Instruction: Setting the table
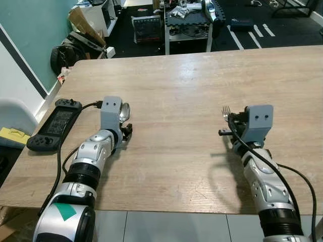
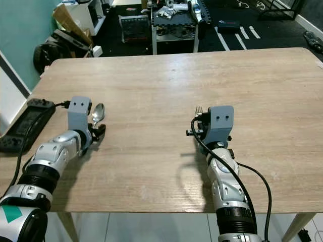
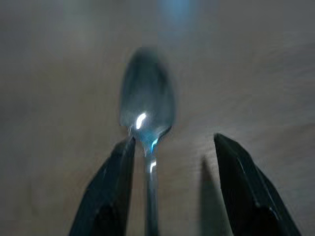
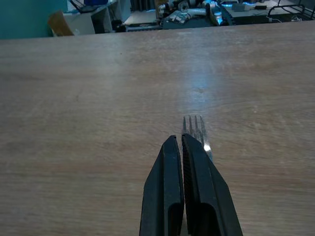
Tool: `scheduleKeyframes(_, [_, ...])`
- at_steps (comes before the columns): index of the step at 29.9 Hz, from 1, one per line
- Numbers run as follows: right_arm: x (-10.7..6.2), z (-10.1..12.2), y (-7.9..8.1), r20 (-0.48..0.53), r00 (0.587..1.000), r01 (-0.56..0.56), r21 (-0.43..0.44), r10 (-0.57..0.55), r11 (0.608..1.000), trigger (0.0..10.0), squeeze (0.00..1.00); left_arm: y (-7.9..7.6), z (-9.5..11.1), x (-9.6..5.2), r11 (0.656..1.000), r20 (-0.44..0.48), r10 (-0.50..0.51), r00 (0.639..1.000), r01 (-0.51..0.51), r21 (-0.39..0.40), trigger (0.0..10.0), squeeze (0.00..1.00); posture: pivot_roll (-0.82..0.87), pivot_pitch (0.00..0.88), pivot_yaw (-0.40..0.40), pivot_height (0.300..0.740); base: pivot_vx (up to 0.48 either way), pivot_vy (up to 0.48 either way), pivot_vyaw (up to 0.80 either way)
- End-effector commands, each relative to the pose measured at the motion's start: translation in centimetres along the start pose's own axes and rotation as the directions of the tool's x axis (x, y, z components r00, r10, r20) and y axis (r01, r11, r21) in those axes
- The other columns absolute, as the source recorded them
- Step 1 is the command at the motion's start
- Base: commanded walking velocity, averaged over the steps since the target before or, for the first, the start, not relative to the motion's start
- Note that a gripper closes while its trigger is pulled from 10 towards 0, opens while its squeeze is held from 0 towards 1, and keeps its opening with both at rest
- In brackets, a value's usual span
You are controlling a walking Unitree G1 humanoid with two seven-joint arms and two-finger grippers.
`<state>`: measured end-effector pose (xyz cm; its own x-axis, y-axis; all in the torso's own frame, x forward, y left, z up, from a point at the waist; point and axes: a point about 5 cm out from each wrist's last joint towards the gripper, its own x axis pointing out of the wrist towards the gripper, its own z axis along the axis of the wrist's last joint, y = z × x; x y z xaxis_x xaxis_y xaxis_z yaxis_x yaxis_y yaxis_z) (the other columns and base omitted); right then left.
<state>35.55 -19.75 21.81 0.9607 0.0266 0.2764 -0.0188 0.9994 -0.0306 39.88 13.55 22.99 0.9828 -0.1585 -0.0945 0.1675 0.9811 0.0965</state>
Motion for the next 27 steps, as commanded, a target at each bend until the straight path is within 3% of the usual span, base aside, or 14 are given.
scheduleKeyframes(1, [-0.4,0.2,0.0,0.028,1.000,0.004,0.015,-0.004,1.000,10.0,0.00,-0.3,0.7,-0.7,0.997,0.061,-0.012,0.998,0.007,0.082,10.0,0.00,0.01,0.193,0.222,0.740,0.000,0.000,0.00])
scheduleKeyframes(5, [-0.7,1.1,-0.1,0.084,0.996,0.023,0.024,-0.025,0.999,10.0,0.00,-1.1,2.1,-2.3,0.982,0.177,-0.068,0.982,0.034,0.185,10.0,0.00,0.02,0.185,0.221,0.740,0.000,0.000,0.00])
scheduleKeyframes(10, [-1.7,2.1,-0.3,0.129,0.989,0.065,0.027,-0.068,0.998,10.0,0.00,-1.3,2.8,-3.5,0.962,0.212,-0.155,0.965,0.098,0.257,10.0,0.00,0.03,0.176,0.221,0.740,0.000,0.000,0.00])
scheduleKeyframes(15, [-3.0,2.3,-1.1,0.139,0.981,0.131,0.036,-0.135,0.991,10.0,0.00,-0.8,3.2,-3.8,0.963,0.236,-0.152,0.960,0.091,0.252,10.0,0.00,0.02,0.168,0.221,0.740,0.000,0.000,0.00])
scheduleKeyframes(21, [-3.9,1.9,-2.4,0.122,0.971,0.204,0.035,-0.207,0.978,10.0,0.00,-1.2,3.6,-3.9,0.968,0.266,-0.154,0.952,0.091,0.235,10.0,0.00,0.01,0.164,0.219,0.740,0.000,0.000,0.00])
scheduleKeyframes(27, [-4.3,2.2,-3.3,0.122,0.962,0.241,0.044,-0.245,0.969,10.0,0.00,-1.8,3.6,-4.0,0.968,0.271,-0.169,0.948,0.107,0.227,10.0,0.00,0.00,0.156,0.205,0.740,0.000,0.000,-0.80])
